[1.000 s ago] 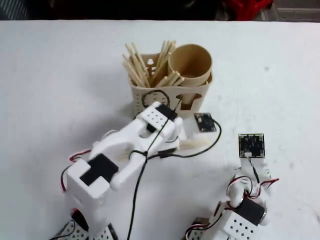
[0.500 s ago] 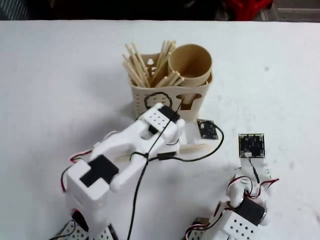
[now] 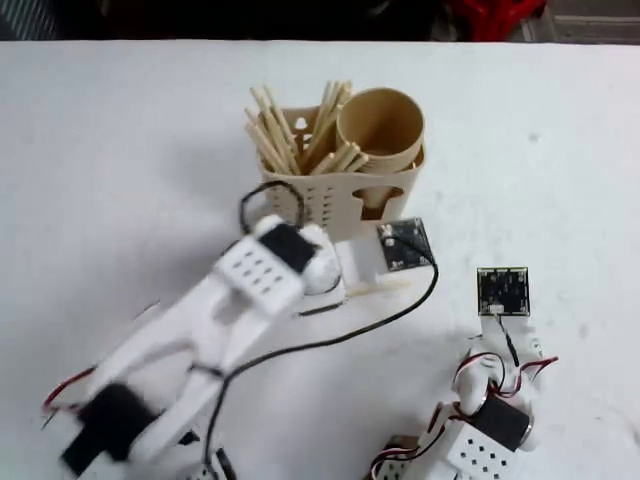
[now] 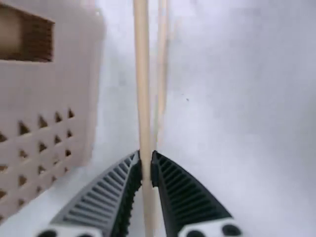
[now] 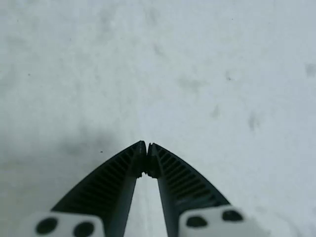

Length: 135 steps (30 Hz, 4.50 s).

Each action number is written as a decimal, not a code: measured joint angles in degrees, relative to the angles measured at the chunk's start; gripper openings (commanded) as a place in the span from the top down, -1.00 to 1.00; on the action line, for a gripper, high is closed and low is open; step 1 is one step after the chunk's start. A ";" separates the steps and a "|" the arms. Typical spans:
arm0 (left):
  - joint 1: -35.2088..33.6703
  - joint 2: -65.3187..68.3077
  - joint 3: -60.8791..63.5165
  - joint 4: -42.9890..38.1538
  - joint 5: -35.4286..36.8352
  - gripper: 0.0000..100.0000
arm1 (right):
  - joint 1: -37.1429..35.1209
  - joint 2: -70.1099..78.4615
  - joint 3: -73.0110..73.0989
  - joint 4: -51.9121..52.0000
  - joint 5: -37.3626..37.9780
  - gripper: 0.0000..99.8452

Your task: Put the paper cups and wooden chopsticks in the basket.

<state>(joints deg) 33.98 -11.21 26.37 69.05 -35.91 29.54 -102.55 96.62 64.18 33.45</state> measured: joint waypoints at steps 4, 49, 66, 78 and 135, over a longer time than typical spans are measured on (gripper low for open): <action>0.00 -13.54 2.29 -2.64 4.84 0.95 | 0.00 0.00 0.00 0.00 0.00 0.96; -11.87 -23.74 -0.70 -51.69 27.78 0.80 | 0.00 0.00 0.00 0.00 0.00 0.96; -2.37 -22.95 -0.70 -16.88 14.07 0.80 | 0.00 0.00 0.00 0.00 0.00 0.96; 3.60 5.10 0.97 -9.05 5.98 0.80 | 0.00 0.00 0.00 0.00 0.00 0.96; 3.34 -24.26 -8.53 -5.98 8.26 0.95 | 0.00 0.00 0.00 0.00 0.00 0.96</action>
<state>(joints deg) 37.32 -35.47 17.85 63.08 -27.65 29.54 -102.55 96.62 64.18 33.45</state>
